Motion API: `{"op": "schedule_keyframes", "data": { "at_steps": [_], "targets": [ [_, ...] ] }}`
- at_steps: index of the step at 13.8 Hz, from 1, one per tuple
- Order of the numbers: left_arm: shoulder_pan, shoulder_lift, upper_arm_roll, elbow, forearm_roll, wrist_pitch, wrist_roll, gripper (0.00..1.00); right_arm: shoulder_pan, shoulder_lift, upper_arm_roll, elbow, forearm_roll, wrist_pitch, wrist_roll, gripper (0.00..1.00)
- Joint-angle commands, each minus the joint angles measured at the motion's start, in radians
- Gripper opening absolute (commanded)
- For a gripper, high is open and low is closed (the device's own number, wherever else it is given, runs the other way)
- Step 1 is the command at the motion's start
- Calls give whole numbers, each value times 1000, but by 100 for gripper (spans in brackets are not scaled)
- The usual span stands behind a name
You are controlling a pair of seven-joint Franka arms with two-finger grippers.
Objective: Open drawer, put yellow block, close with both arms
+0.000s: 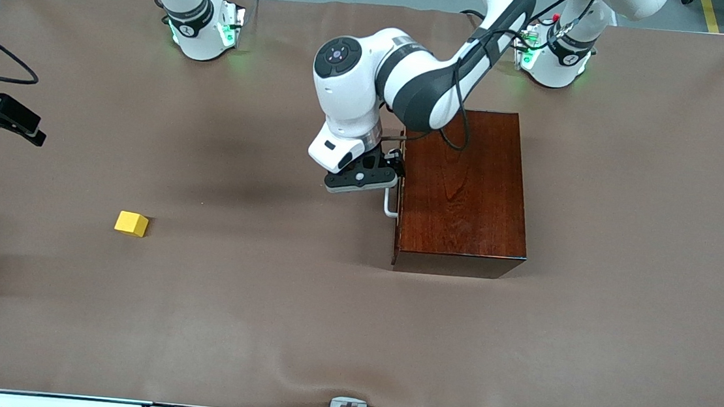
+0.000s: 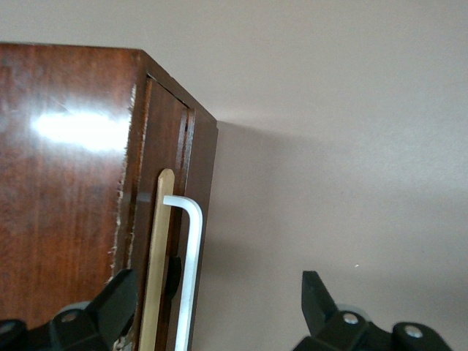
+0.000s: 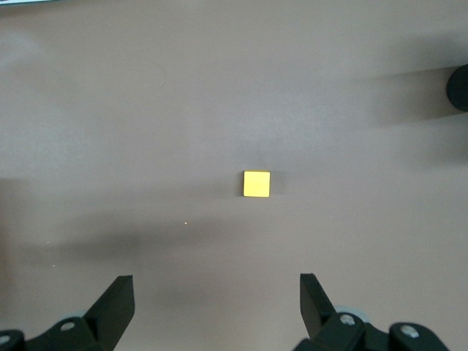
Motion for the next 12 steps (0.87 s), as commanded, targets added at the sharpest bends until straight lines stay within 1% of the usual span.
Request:
{"op": "schedule_keyframes", "data": {
  "at_steps": [1,6,8,12],
  "targets": [
    [-13,42,10,38,28,27,10,100,4,-2,-1,-1,3,-5,12,100],
    [-13,59,4,32,22,32,65,100,4,-2,-1,-4,3,-5,-2,100],
    [-13,63,-11,26,13,6,67,100,6,-2,-1,-6,2,0,-2,100],
    [-13,80,-13,20,-42,-36,67,100,6,-2,-1,-8,2,3,-2,100]
  ]
}}
